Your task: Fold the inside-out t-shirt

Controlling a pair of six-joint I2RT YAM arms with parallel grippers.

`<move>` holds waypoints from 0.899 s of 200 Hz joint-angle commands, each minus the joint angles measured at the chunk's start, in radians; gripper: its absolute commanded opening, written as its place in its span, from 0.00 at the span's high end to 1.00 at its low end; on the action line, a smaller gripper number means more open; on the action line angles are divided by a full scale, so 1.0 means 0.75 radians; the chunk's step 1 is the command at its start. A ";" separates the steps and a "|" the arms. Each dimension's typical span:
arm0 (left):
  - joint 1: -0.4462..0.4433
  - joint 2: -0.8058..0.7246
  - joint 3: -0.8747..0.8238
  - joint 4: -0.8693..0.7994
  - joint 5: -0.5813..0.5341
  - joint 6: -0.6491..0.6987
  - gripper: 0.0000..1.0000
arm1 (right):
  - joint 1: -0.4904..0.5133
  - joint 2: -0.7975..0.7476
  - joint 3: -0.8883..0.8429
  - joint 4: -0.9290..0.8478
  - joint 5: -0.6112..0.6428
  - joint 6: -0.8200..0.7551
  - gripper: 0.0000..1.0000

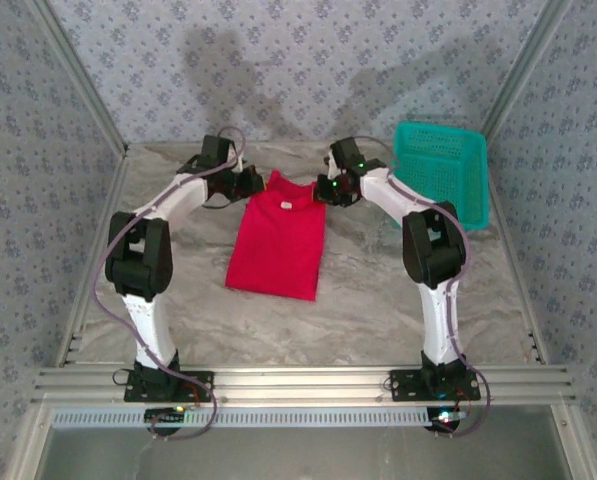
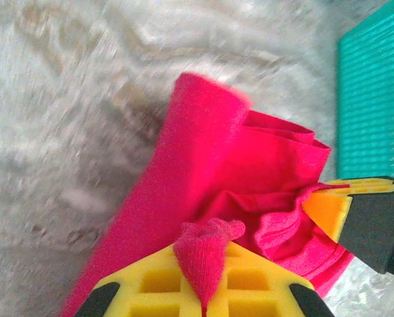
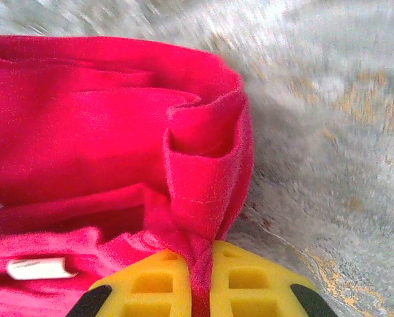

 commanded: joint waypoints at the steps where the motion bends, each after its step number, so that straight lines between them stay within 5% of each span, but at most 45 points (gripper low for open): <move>1: 0.009 -0.057 0.143 -0.066 0.049 -0.024 1.00 | -0.045 -0.096 0.160 -0.055 -0.095 0.044 1.00; 64: 0.037 0.036 0.776 -0.200 0.090 -0.129 1.00 | -0.117 -0.057 0.728 -0.240 -0.181 0.114 1.00; 180: 0.016 -0.111 0.526 -0.183 0.074 -0.078 1.00 | -0.032 -0.075 0.496 -0.058 -0.272 0.209 1.00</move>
